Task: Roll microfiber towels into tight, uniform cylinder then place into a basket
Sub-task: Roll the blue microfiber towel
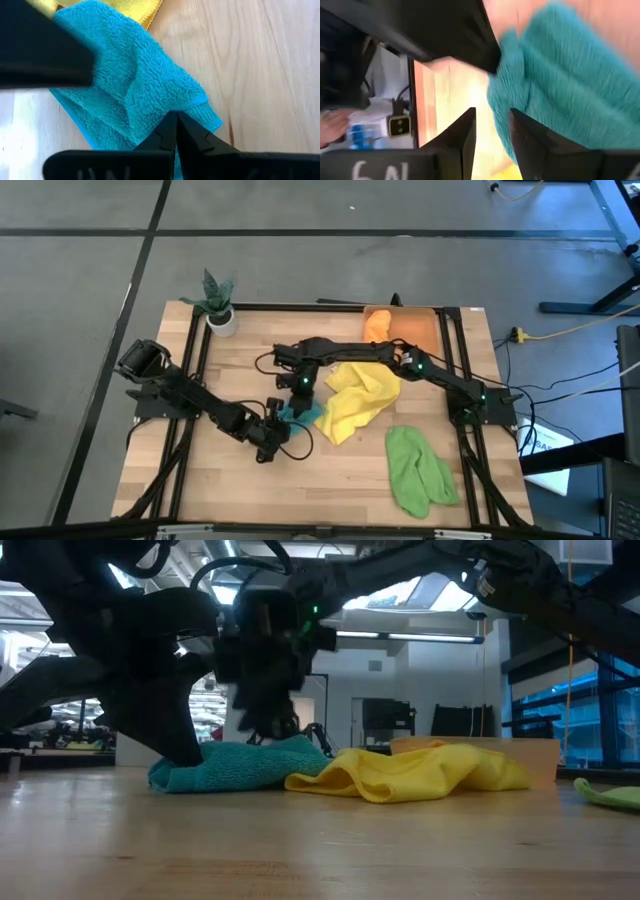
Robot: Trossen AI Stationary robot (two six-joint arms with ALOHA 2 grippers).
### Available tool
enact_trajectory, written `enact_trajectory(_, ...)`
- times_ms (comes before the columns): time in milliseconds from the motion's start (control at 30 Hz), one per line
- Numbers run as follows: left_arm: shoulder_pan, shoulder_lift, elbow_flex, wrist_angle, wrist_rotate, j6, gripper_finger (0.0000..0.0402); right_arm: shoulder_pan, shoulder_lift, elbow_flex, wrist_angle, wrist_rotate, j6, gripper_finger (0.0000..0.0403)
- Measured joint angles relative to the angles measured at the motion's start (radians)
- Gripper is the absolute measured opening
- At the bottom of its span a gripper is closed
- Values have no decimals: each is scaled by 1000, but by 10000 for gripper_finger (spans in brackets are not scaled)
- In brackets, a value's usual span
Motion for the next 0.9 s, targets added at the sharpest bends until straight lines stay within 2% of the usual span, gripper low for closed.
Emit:
enact_trajectory(133, 0, 0, 0, -6, 0, -5, 4, 1, -14, 72, -57, 105, -49, 117)
enact_trajectory(433, -1, -3, 0, -14, 0, -8, 4, 15, -89, 63, -158, 421, -137, 117)
enact_trajectory(900, -8, -8, 0, -47, 0, -68, 4, 131, -122, 56, -271, 679, -264, 117)
